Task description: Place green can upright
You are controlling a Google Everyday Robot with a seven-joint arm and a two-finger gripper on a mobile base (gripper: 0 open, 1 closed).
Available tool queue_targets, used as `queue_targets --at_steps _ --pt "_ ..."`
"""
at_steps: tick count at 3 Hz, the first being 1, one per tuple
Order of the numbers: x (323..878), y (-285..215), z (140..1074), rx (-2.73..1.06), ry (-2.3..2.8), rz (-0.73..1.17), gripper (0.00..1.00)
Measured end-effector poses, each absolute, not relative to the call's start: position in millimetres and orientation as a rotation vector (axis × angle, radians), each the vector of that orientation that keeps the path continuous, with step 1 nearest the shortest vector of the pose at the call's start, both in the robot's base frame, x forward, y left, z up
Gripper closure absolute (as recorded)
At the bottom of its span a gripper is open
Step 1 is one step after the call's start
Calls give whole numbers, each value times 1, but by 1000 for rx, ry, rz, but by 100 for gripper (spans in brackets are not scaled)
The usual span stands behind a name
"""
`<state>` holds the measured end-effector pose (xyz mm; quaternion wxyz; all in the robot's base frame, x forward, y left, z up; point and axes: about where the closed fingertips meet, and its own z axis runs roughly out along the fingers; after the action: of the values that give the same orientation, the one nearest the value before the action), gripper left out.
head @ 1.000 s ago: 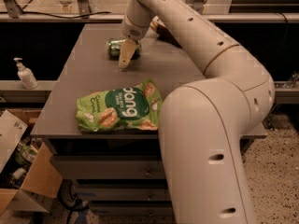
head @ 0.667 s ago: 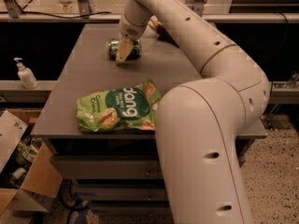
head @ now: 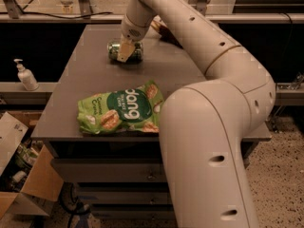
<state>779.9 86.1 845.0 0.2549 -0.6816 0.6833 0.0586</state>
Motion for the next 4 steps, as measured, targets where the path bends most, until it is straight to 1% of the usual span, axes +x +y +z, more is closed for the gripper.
queue_targets --at_steps 1,3,4 --pt "769 76 856 -1757 1859 265 100" --pt "747 43 903 -1420 1731 536 100" --pt "739 24 911 -1249 1655 624 100"
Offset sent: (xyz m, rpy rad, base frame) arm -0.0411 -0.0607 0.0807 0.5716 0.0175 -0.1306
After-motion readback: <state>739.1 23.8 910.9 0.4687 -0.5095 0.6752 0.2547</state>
